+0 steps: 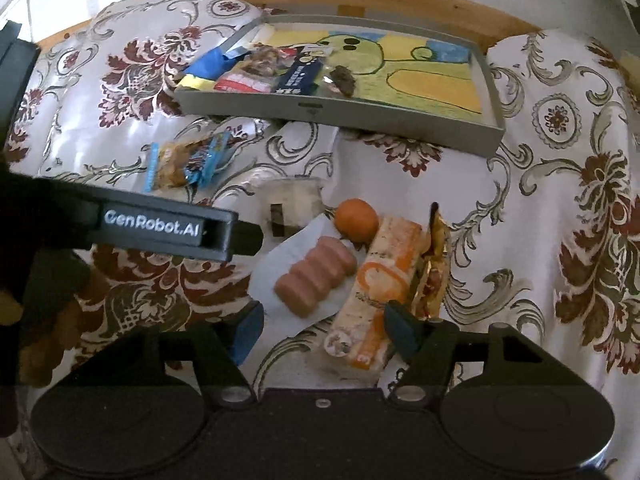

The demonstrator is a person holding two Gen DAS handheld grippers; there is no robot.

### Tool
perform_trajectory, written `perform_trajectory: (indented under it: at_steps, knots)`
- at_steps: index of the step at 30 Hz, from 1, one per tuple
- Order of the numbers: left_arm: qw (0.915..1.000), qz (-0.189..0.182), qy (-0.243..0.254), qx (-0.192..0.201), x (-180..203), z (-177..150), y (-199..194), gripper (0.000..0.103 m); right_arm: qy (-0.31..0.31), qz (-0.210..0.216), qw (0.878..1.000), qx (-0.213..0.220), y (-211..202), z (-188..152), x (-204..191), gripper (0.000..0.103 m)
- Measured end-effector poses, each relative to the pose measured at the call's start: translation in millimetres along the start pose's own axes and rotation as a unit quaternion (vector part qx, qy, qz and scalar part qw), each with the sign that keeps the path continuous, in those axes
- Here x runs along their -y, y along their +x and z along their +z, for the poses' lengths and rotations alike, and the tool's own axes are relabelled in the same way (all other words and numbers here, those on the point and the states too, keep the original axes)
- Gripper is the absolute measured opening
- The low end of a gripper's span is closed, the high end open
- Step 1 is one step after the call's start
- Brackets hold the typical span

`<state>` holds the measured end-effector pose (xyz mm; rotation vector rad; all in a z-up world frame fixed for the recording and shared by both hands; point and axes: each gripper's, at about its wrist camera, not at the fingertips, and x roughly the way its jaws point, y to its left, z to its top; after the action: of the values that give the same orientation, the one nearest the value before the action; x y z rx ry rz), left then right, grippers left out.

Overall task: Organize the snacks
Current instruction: 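Move both tools down toward the sausages on paper and the wafer bar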

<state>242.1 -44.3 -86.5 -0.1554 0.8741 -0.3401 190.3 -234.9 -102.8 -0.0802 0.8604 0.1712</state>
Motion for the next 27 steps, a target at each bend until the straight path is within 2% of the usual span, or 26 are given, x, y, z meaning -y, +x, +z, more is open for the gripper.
perform_trajectory:
  at_steps: [4, 6, 10, 12, 14, 17, 21, 24, 27]
  knots:
    - [1.0000, -0.009, 0.004, -0.001, 2.5, -2.0, 0.5, 0.103, -0.004, -0.013, 1.000, -0.001, 3.2, -0.5, 1.1, 0.069]
    - [0.9998, -0.017, 0.006, 0.001, 3.5, -2.5, 0.5, 0.102, 0.004, -0.019, 1.000, -0.014, 7.6, -1.1, 5.2, 0.064]
    - [0.9989, -0.045, 0.013, 0.001, 8.4, -2.6, 2.3, 0.102, 0.062, -0.014, 0.997, -0.040, 15.8, -2.9, 24.2, 0.058]
    - [0.9983, -0.056, 0.016, -0.001, 10.2, -3.6, 3.5, 0.101, 0.079, -0.024, 0.996, -0.038, 15.2, -2.4, 30.4, 0.042]
    - [0.9974, -0.070, 0.019, -0.006, 10.8, -5.1, 5.0, 0.097, 0.092, -0.039, 0.994, -0.034, 13.8, -2.2, 35.6, 0.037]
    - [0.9966, -0.078, 0.024, -0.012, 12.6, -7.3, 7.5, 0.092, 0.117, -0.045, 0.992, -0.031, 10.1, -2.8, 44.1, 0.037]
    - [0.9948, -0.094, 0.040, -0.011, 17.4, -9.8, 10.3, 0.086, 0.120, -0.062, 0.991, -0.023, 3.9, -2.2, 47.5, 0.036]
    - [0.9930, -0.104, 0.054, -0.015, 24.1, -11.1, 15.8, 0.079, 0.124, -0.063, 0.990, -0.020, 0.7, -1.8, 50.0, 0.036]
    - [0.9909, -0.123, 0.046, -0.027, 26.6, -11.4, 24.5, 0.067, 0.126, -0.062, 0.990, -0.025, 1.3, -2.8, 50.3, 0.036]
